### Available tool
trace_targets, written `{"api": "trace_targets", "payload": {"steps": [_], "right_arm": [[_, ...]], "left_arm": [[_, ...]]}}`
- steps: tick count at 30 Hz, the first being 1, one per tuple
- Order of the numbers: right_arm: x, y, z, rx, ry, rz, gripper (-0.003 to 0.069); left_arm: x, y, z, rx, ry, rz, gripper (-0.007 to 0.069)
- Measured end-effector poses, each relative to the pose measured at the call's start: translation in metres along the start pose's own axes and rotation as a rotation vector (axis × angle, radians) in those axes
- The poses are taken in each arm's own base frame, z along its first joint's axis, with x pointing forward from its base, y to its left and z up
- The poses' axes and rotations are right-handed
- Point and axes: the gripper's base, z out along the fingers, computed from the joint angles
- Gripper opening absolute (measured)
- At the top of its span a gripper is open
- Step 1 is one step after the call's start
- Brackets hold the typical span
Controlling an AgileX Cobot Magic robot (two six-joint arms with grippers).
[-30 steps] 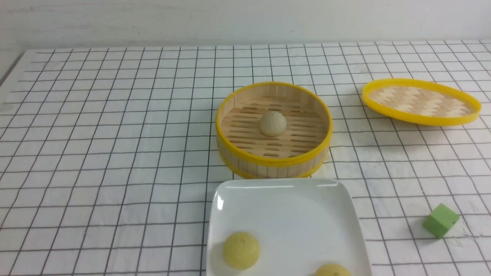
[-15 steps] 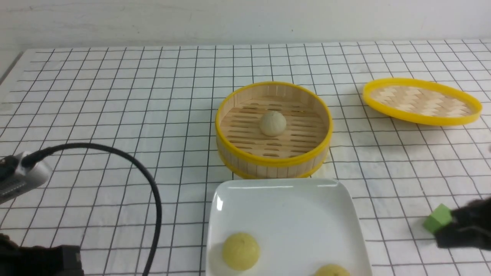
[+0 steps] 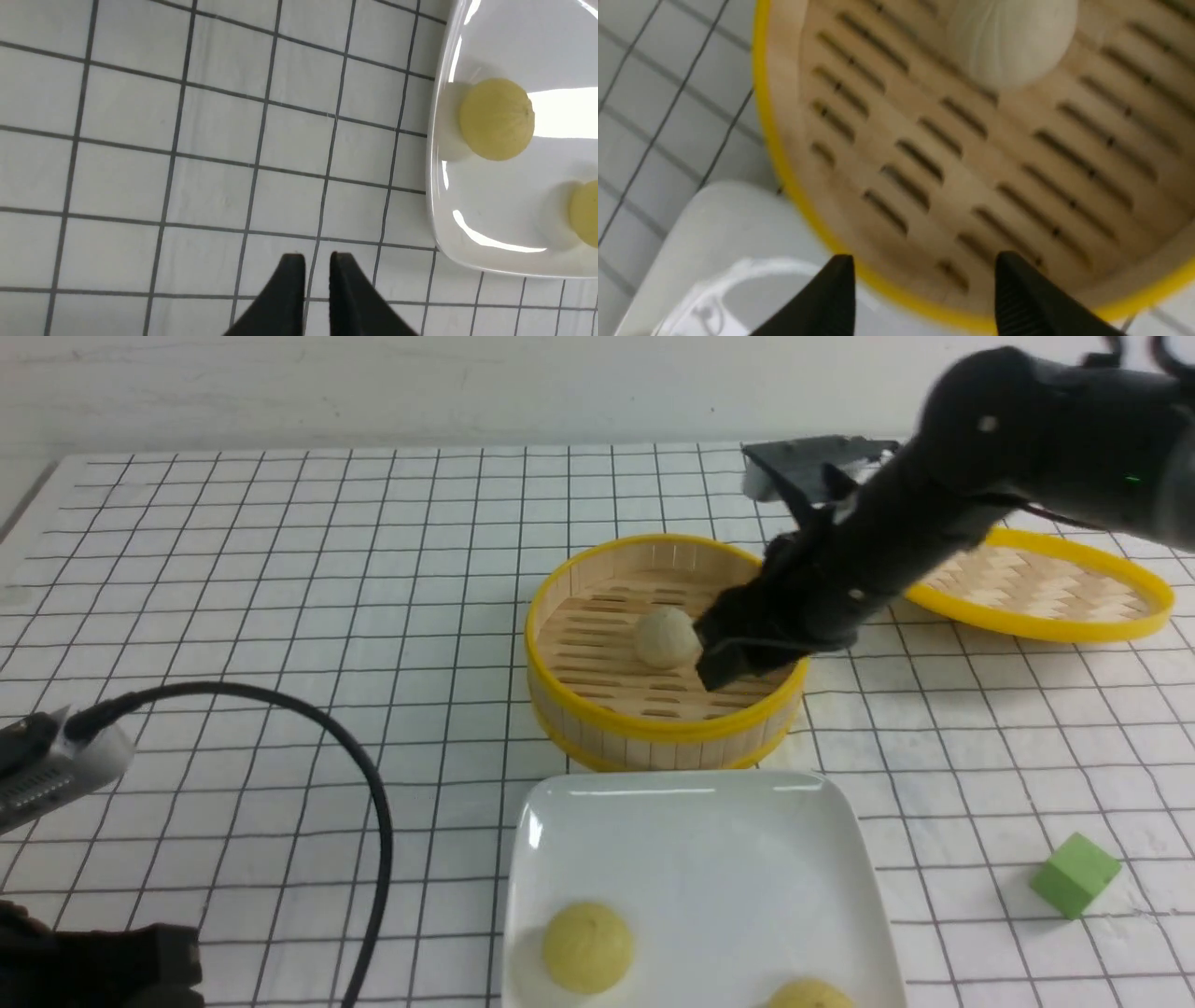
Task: Put the steamed buns into the plate on the white-black tablecloth.
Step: 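Reach toward a bun in the bamboo steamer with the right gripper, then move the steamed bun from the bamboo steamer onto the white plate with the right gripper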
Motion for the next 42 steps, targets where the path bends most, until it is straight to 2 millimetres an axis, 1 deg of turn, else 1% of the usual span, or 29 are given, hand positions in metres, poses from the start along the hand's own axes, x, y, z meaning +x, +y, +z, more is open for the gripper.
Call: {"api": "trace_targets", "payload": {"steps": [2,5,6,8,9,10,11,12,14,15,17,18,19,21,23,24,25,26,27,30,32,33,35,37,38,39,40,41,42], "right_arm": [[-0.014,-0.005,0.020,0.017,-0.010,0.002,0.0461],[-0.032,-0.012,0.046,0.029,-0.042,0.001,0.0464],[-0.033,-0.017,0.061,0.033,-0.042,0.008,0.0449],[-0.034,-0.020,0.073,0.036,-0.044,0.018,0.0426],[-0.033,-0.024,0.087,0.042,-0.040,0.029,0.0371],[-0.033,-0.026,0.093,0.041,-0.036,0.038,0.0311],[-0.035,-0.025,0.091,0.036,-0.039,0.043,0.0253],[-0.035,-0.023,0.085,0.034,-0.019,0.037,0.0152],[-0.036,-0.017,0.066,0.030,0.016,0.009,0.0037],[-0.035,-0.014,0.055,0.029,0.042,-0.005,0.0022],[-0.035,-0.003,0.017,0.025,0.074,-0.035,0.0020],[-0.036,-0.002,0.013,0.026,0.065,-0.039,0.0020],[-0.034,0.007,-0.021,0.027,0.067,-0.053,0.0021],[-0.021,0.020,-0.069,0.019,0.067,-0.052,0.0021],[0.001,0.023,-0.084,0.011,0.101,-0.032,0.0022],[0.021,0.025,-0.085,0.004,0.133,-0.011,0.0022],[0.024,0.025,-0.084,0.001,0.131,-0.005,0.0022],[0.048,0.027,-0.075,-0.012,0.154,0.024,0.0024],[0.071,0.029,-0.056,-0.023,0.175,0.052,0.0025],[0.120,0.033,-0.012,-0.028,0.173,0.072,0.0038],[0.134,0.034,0.000,-0.018,0.162,0.051,0.0054],[0.144,0.034,0.011,-0.007,0.142,0.027,0.0105],[0.145,0.034,0.013,-0.002,0.121,0.022,0.0150],[0.142,0.032,0.010,0.001,0.095,0.020,0.0311],[0.142,0.032,0.009,0.000,0.096,0.019,0.0322],[0.140,0.031,0.003,-0.005,0.098,0.022,0.0373],[0.138,0.030,-0.003,-0.010,0.103,0.028,0.0397],[0.129,0.026,-0.029,-0.022,0.092,0.031,0.0437],[0.126,0.024,-0.043,-0.023,0.082,0.031,0.0433]], "left_arm": [[0.000,0.001,0.000,-0.009,0.000,-0.007,0.0169],[0.000,0.002,0.000,-0.018,-0.001,-0.006,0.0227],[0.000,0.002,0.000,-0.021,-0.001,-0.005,0.0243],[0.000,0.002,0.000,-0.021,-0.001,-0.005,0.0251],[0.000,0.002,0.000,-0.021,-0.001,-0.005,0.0255],[0.000,0.002,0.000,-0.022,-0.001,-0.005,0.0257],[0.000,0.002,0.000,-0.023,-0.001,-0.004,0.0258],[0.000,0.002,0.000,-0.024,-0.002,-0.004,0.0259],[0.000,0.002,0.000,-0.024,-0.004,-0.003,0.0259],[0.000,0.002,0.000,-0.025,-0.005,-0.003,0.0258],[-0.001,0.003,0.000,-0.028,-0.006,-0.001,0.0251],[-0.001,0.003,0.000,-0.029,-0.006,-0.001,0.0250],[-0.001,0.003,0.000,-0.030,-0.007,0.000,0.0245],[-0.001,0.003,0.000,-0.030,-0.009,0.000,0.0242],[-0.001,0.003,0.000,-0.032,-0.011,0.002,0.0241],[-0.001,0.003,0.000,-0.036,-0.013,0.004,0.0241],[-0.001,0.003,0.000,-0.036,-0.013,0.004,0.0241],[-0.001,0.004,0.000,-0.041,-0.015,0.007,0.0241],[-0.001,0.004,0.000,-0.047,-0.016,0.011,0.0241],[-0.002,0.006,0.000,-0.067,-0.018,0.021,0.0241],[-0.002,0.007,0.000,-0.074,-0.020,0.026,0.0241],[-0.003,0.007,0.000,-0.082,-0.029,0.031,0.0241],[-0.003,0.008,0.000,-0.083,-0.034,0.033,0.0241],[-0.004,0.008,0.000,-0.087,-0.040,0.036,0.0241],[-0.004,0.008,0.000,-0.088,-0.041,0.036,0.0240],[-0.004,0.008,0.000,-0.089,-0.041,0.037,0.0241],[-0.004,0.008,0.000,-0.090,-0.042,0.037,0.0241],[-0.004,0.008,0.000,-0.090,-0.045,0.038,0.0241],[-0.004,0.008,0.000,-0.090,-0.045,0.038,0.0241]]}}
